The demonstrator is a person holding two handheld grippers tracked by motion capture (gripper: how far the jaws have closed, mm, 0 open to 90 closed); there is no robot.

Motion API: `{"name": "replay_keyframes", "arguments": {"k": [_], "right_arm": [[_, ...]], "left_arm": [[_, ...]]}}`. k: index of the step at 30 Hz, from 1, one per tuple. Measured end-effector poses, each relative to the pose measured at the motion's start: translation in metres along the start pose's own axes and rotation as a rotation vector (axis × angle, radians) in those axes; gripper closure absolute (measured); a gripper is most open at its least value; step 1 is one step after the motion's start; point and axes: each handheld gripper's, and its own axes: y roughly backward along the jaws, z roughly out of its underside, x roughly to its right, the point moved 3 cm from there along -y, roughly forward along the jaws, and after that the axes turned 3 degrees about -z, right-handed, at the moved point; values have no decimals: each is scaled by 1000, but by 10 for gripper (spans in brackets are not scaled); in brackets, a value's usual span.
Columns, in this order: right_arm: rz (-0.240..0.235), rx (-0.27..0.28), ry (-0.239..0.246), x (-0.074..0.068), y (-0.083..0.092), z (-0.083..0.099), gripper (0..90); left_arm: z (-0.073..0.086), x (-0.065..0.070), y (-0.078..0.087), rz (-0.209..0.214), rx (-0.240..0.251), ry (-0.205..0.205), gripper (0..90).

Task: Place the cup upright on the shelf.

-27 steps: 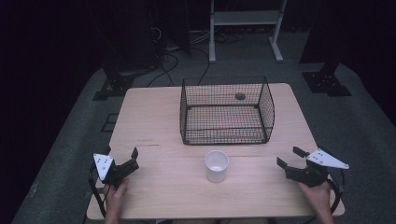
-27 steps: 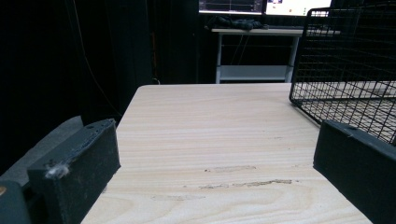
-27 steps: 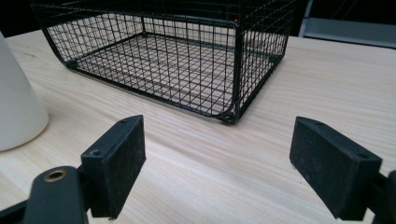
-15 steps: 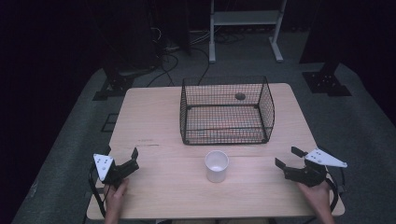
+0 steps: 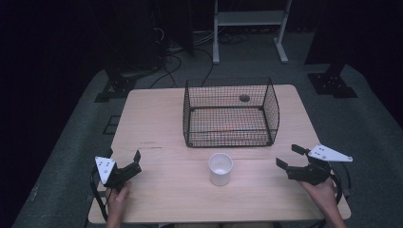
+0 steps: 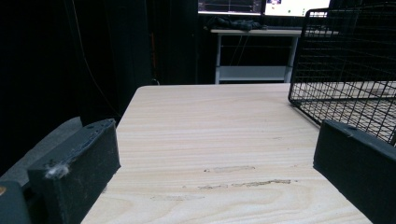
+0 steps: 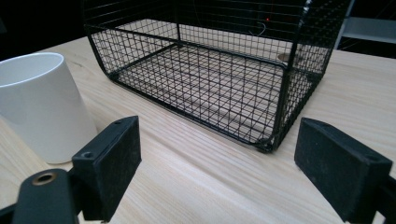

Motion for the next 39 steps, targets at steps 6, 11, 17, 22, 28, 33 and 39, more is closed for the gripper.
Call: {"name": "replay_keyframes", "arguments": {"k": [6, 11, 17, 22, 28, 33, 39], "right_arm": [[-35, -3, 15, -7, -7, -7, 137], [-58, -9, 27, -13, -12, -11, 137], [-89, -8, 41, -21, -14, -19, 137], [-133, -12, 59, -33, -20, -25, 137], [-189, -25, 84, -50, -29, -29, 134], [-244, -31, 89, -61, -37, -29, 133], [-291, -51, 102, -73, -45, -29, 127]], "left_arm": [[0, 0, 0, 2, 0, 0, 0], [0, 0, 0, 2, 1, 3, 0], [0, 0, 0, 2, 1, 4, 0], [0, -1, 0, 3, 1, 5, 0], [0, -1, 0, 3, 1, 8, 0], [0, -1, 0, 3, 1, 6, 0], [0, -1, 0, 3, 1, 9, 0]]}}
